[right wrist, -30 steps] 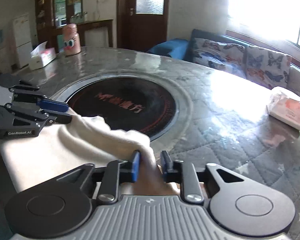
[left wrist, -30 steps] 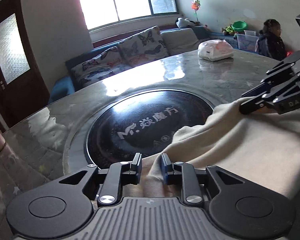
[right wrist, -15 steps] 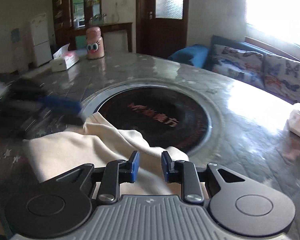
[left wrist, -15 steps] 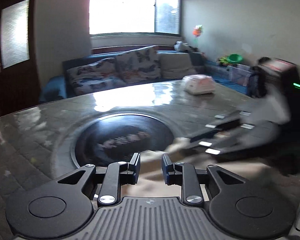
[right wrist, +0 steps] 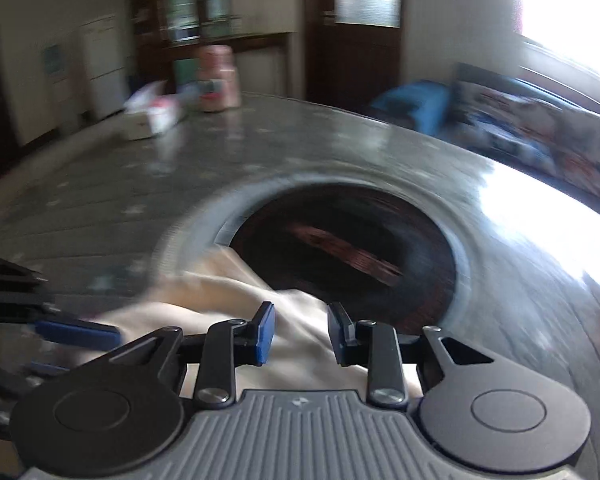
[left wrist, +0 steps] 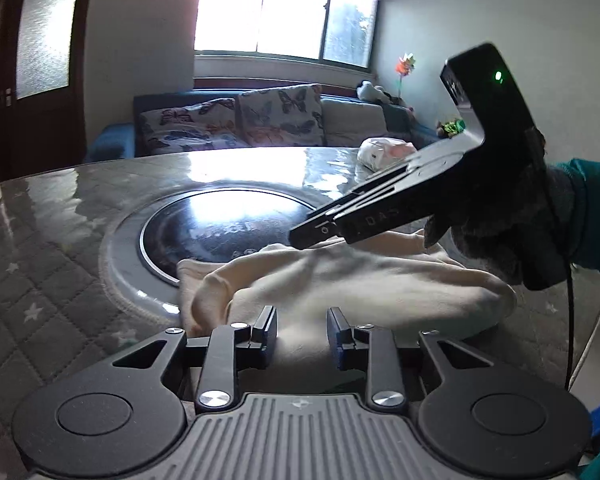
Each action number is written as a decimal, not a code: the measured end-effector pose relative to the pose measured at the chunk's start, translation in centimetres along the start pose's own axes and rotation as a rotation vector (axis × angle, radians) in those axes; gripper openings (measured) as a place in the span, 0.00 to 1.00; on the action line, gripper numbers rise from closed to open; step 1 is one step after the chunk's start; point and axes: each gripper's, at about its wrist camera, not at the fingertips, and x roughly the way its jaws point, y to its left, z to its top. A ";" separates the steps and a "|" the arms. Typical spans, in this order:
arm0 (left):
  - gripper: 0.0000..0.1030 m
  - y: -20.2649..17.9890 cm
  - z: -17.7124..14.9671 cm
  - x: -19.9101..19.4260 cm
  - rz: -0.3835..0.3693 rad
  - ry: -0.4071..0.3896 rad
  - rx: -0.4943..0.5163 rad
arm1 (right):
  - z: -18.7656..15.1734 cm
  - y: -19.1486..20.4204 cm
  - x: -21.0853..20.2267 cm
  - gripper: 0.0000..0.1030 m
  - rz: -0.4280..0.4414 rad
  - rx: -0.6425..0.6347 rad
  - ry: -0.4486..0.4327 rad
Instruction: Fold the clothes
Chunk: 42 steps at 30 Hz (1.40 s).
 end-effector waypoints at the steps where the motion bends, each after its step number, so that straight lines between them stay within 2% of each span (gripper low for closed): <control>1: 0.30 0.2 -0.2 -0.4 0.013 -0.005 -0.015 | 0.6 0.7 0.2 0.28 0.035 -0.034 0.004; 3: 0.36 0.6 -0.5 -1.3 0.040 -0.014 -0.044 | 1.7 2.0 0.9 0.28 0.099 -0.104 0.015; 4: 0.42 0.9 -0.6 -1.7 0.056 -0.020 -0.053 | 2.2 2.5 1.3 0.28 0.126 -0.135 0.024; 5: 0.44 1.1 -0.7 -2.0 0.069 -0.024 -0.061 | 2.6 3.0 1.8 0.28 0.146 -0.169 0.036; 11: 0.44 2.3 -1.4 -2.4 0.066 -0.018 -0.077 | 4.5 5.2 4.5 0.30 0.242 -0.354 0.146; 16: 0.44 2.2 -1.6 -2.2 0.034 -0.028 -0.059 | 4.9 5.1 6.3 0.32 0.288 -0.389 0.222; 21: 0.43 2.2 -1.7 -1.4 0.005 -0.014 -0.028 | 5.3 5.2 6.2 0.34 0.330 -0.439 0.211; 25: 0.43 2.7 -1.8 -1.2 -0.008 -0.015 -0.034 | 5.4 5.5 7.2 0.34 0.368 -0.472 0.264; 27: 0.43 2.7 -1.9 -1.2 -0.012 -0.016 -0.029 | 5.3 5.3 7.4 0.31 0.395 -0.456 0.288; 29: 0.43 2.8 -1.9 -1.1 -0.016 -0.013 -0.033 | 5.1 5.3 7.2 0.10 0.401 -0.445 0.295; 31: 0.44 3.1 -1.9 -1.0 -0.021 -0.011 -0.040 | 4.9 5.5 6.6 0.04 0.379 -0.444 0.287; 39: 0.45 3.4 -2.4 -0.4 -0.039 0.022 -0.061 | 5.7 4.9 2.6 0.03 0.277 -0.368 0.064; 42: 0.43 3.5 -2.4 -0.4 -0.061 0.021 -0.068 | 5.7 4.7 2.4 0.03 0.253 -0.331 0.013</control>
